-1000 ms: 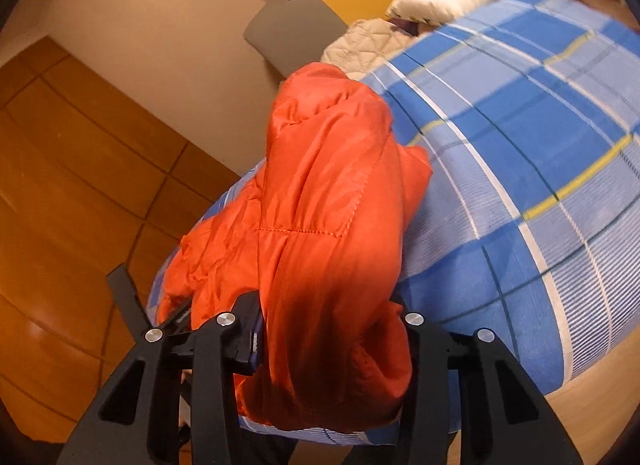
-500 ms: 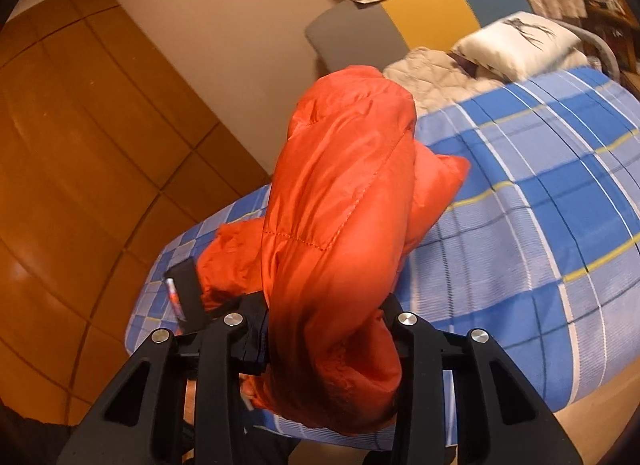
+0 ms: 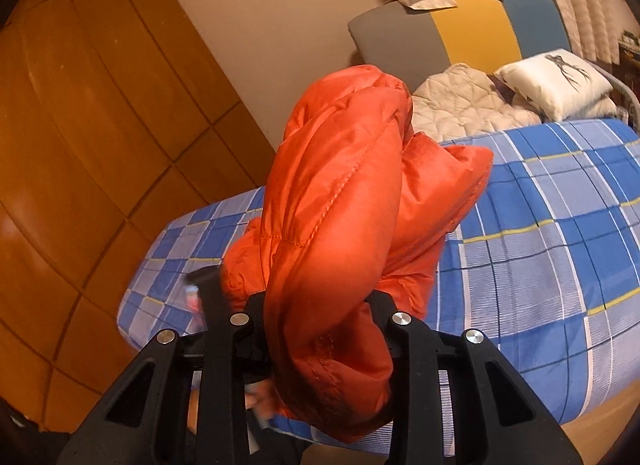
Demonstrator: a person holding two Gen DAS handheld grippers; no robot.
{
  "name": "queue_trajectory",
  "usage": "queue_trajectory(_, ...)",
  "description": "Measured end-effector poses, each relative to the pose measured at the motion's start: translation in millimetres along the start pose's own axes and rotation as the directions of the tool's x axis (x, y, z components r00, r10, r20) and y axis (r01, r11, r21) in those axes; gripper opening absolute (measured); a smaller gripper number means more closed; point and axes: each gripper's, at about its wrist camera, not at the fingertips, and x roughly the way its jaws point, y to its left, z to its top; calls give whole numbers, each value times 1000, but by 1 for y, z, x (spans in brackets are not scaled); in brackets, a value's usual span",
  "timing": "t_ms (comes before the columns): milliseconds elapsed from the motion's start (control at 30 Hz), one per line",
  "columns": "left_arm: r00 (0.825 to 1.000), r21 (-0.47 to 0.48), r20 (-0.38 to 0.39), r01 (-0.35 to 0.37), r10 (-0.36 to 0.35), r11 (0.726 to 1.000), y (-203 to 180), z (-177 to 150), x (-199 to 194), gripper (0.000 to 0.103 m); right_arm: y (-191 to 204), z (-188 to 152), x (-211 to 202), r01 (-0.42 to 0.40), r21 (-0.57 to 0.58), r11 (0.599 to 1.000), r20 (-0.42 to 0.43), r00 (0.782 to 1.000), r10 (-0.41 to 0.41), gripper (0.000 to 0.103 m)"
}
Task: Fold large clothes
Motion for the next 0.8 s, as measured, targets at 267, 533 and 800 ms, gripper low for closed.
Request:
queue_trajectory(267, 965, -217, 132, -195, 227, 956, 128, 1, -99, 59, 41, -1, 17, 52, -110, 993, -22, 998, -55, 31)
queue_trajectory(533, 999, -256, -35, -35, 27, 966, 161, -28, -60, 35, 114, -15, 66, 65, -309, 949, -91, 991, -97, 31)
queue_trajectory(800, 1000, -284, -14, 22, -27, 959, 172, -27, -73, 29, 159, -59, 137, -6, -430, 903, -200, 976, -89, 31)
